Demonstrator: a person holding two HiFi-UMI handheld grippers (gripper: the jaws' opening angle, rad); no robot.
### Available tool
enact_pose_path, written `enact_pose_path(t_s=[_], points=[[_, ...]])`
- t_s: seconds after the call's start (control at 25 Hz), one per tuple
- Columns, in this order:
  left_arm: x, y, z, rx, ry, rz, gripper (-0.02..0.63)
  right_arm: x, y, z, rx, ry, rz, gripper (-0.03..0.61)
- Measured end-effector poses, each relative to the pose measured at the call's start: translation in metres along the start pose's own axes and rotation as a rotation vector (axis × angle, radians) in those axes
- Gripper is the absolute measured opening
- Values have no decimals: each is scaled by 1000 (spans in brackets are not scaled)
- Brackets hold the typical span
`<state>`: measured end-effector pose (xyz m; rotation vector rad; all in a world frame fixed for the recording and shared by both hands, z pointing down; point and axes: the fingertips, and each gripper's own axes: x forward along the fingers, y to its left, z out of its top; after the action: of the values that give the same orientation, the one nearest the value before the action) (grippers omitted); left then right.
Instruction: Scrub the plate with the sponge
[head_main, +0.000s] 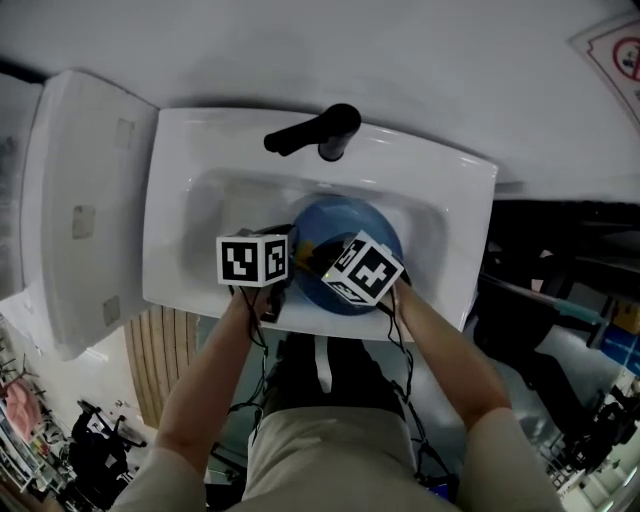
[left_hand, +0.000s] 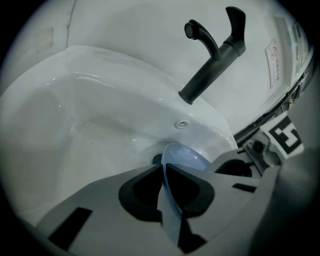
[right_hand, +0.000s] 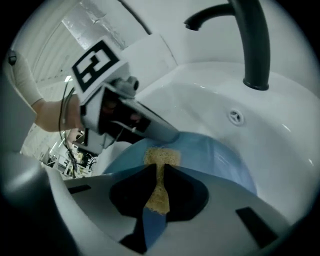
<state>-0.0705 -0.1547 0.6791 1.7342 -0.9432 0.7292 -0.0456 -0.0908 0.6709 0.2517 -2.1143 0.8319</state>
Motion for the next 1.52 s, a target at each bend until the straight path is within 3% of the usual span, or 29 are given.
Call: enact_pose_path(t_s=[0.24, 0.4, 0.48, 0.68, 0.8, 0.92, 1.04, 1.12, 1.28, 1.52], points=[[1, 4, -4, 5, 5, 1, 34, 9, -72, 2, -66, 44, -258, 57], [2, 9, -6, -8, 3, -2, 34, -5, -111, -28, -135, 171, -432, 54], [2, 10, -5, -15, -5, -1, 32, -18, -120, -50, -138, 236, -464, 54], [2, 12, -3, -32, -16, 25, 28, -51, -93, -97, -42, 305, -358, 57], [2, 11, 0, -21, -30, 47, 26, -65, -47, -108, -15, 337, -218, 55], [2, 9, 1, -15, -32, 54, 26, -65, 13, -99, -33, 302, -38, 55], [2, 9, 1, -22, -22, 51, 26, -46, 46, -73, -85, 214, 36, 54], [2, 11, 0, -23, -16, 58, 26, -29, 50, -55, -90, 156, 51, 56], [2, 15, -4, -25, -12, 68, 25, -6, 23, -20, 2, 25, 39, 58], [-1, 25, -16, -124, -17, 53, 25, 2, -45, -15, 117, -18, -145, 58]])
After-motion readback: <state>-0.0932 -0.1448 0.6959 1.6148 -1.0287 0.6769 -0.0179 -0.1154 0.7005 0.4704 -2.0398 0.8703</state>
